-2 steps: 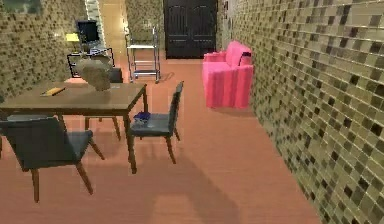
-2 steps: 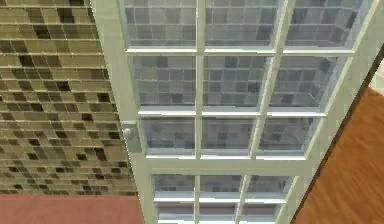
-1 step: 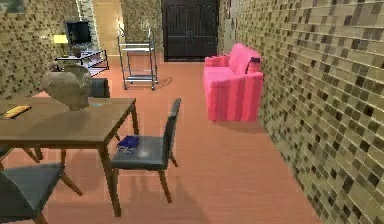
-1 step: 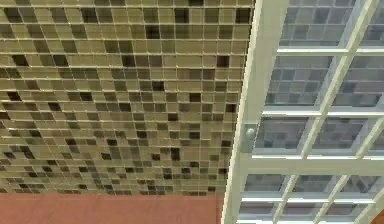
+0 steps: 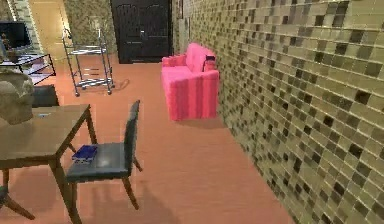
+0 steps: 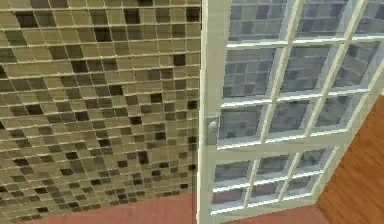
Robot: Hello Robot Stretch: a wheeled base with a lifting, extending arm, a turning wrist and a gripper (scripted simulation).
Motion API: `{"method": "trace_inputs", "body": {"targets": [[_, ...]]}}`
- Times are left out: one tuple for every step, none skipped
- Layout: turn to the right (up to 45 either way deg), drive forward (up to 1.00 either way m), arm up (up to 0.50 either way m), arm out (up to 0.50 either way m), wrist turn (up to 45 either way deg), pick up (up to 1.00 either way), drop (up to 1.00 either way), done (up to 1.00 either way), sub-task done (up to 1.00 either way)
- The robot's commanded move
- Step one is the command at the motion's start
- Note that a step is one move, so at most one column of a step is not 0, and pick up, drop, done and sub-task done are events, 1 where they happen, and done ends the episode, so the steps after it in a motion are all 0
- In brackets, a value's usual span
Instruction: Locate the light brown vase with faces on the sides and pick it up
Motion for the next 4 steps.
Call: {"method": "trace_inputs", "body": {"targets": [[0.0, 0.8, 0.0, 0.0, 0.0, 0.0, 0.0, 0.0, 0.0], [-45.0, 0.0, 0.0, 0.0, 0.0, 0.0, 0.0, 0.0, 0.0], [-45.0, 0.0, 0.0, 0.0, 0.0, 0.0, 0.0, 0.0, 0.0], [-45.0, 0.0, 0.0, 0.0, 0.0, 0.0, 0.0, 0.0, 0.0]]}}
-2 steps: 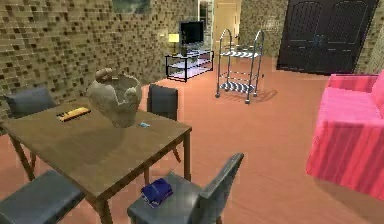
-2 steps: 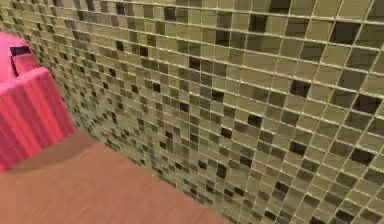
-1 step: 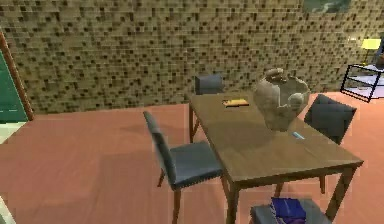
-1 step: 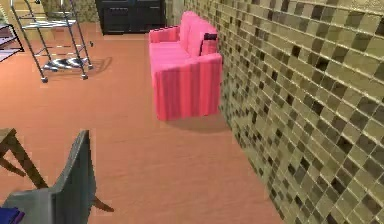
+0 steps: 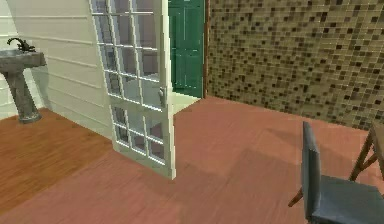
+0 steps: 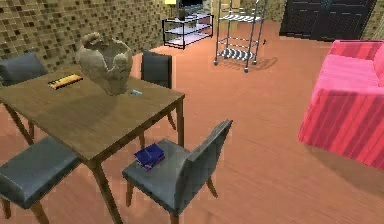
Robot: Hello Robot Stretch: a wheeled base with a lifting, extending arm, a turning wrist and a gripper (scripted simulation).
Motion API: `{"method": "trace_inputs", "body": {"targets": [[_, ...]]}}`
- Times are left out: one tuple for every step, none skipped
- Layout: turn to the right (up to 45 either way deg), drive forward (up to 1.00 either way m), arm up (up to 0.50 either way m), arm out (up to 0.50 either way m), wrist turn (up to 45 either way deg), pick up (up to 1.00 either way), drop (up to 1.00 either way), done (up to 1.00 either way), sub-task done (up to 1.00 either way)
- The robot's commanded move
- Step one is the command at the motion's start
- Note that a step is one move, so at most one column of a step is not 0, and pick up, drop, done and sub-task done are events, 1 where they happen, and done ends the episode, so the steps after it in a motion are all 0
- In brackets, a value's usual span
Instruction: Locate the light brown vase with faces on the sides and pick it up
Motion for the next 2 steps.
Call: {"method": "trace_inputs", "body": {"targets": [[-18.0, 0.0, 0.0, 0.0, 0.0, 0.0, 0.0, 0.0, 0.0], [45.0, 0.0, 0.0, 0.0, 0.0, 0.0, 0.0, 0.0, 0.0]]}}
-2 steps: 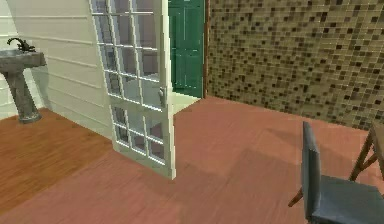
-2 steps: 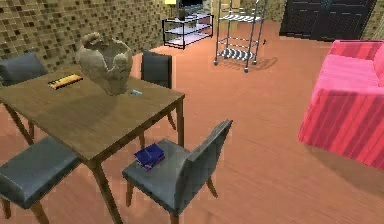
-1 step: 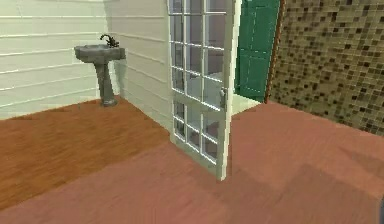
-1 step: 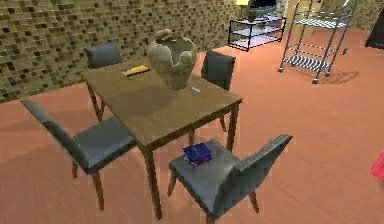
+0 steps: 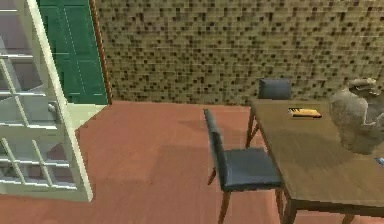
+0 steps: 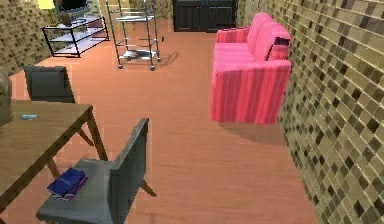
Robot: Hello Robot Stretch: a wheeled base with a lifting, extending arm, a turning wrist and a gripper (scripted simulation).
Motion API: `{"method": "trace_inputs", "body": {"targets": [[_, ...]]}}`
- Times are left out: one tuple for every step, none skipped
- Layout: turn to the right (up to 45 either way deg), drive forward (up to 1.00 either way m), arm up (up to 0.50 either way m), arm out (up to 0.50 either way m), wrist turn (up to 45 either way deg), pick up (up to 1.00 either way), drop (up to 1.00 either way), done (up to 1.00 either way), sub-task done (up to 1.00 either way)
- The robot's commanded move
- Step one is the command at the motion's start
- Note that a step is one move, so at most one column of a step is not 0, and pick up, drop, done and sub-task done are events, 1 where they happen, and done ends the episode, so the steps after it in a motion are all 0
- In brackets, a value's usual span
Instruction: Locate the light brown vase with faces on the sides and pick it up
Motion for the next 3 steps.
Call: {"method": "trace_inputs", "body": {"targets": [[6.0, 0.0, 0.0, 0.0, 0.0, 0.0, 0.0, 0.0, 0.0], [0.0, 0.85, 0.0, 0.0, 0.0, 0.0, 0.0, 0.0, 0.0], [-18.0, 0.0, 0.0, 0.0, 0.0, 0.0, 0.0, 0.0, 0.0]]}}
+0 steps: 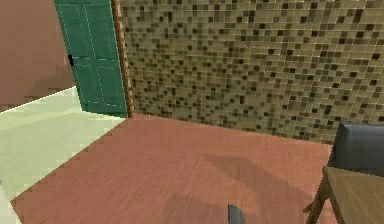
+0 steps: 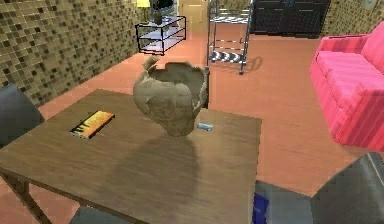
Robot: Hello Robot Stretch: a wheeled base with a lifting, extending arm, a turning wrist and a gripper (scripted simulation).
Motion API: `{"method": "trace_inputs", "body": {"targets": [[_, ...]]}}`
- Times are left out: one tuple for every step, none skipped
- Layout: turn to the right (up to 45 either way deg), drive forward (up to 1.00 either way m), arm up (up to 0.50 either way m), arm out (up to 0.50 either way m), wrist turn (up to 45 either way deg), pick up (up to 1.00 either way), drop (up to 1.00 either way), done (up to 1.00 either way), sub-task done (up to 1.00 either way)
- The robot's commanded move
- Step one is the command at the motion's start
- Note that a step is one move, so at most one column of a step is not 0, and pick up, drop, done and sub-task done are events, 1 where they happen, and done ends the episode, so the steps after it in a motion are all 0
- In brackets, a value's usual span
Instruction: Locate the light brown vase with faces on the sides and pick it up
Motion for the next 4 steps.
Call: {"method": "trace_inputs", "body": {"targets": [[0.0, 0.0, 0.5, 0.0, 0.0, 0.0, 0.0, 0.0, 0.0], [0.0, 0.0, 0.38, 0.0, 0.0, 0.0, 0.0, 0.0, 0.0], [0.0, 0.0, 0.0, 0.42, 0.0, 0.0, 0.0, 0.0, 0.0], [0.0, 0.0, 0.0, 0.0, 45.0, 0.0, 0.0, 0.0, 0.0]]}}
